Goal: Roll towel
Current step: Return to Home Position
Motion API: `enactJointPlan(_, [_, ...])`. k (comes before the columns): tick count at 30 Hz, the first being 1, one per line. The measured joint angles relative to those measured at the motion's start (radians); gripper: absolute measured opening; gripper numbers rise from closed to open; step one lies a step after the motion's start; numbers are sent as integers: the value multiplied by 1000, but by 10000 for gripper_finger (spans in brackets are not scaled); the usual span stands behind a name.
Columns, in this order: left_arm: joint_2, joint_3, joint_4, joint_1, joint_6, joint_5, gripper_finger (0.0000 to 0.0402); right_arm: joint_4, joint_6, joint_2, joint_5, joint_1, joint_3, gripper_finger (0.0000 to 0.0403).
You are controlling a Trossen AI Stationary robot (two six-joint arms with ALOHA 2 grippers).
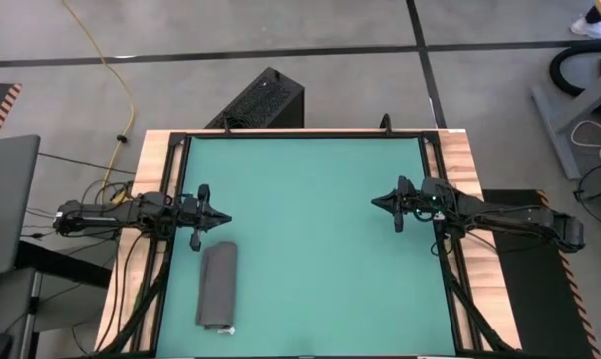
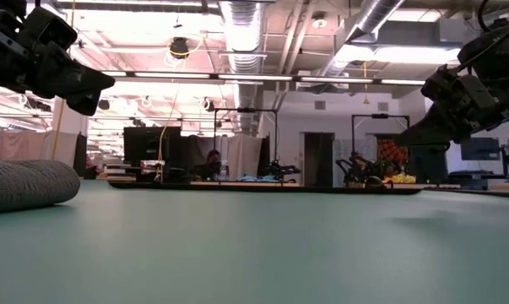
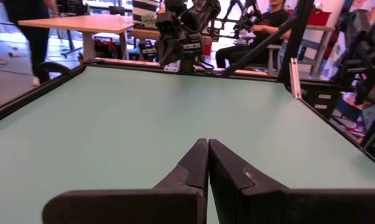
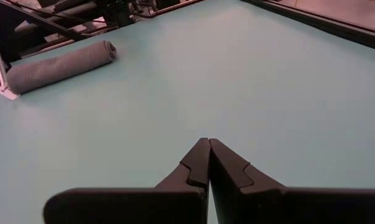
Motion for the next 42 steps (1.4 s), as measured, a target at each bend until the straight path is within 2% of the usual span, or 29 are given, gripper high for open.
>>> enactJointPlan(6, [2, 0, 1, -53, 0, -9, 0, -1, 0, 0, 0, 0, 0, 33])
enactJointPlan(42, [3, 0, 2, -55, 0, -8, 0, -1, 0, 0, 0, 0, -1, 33])
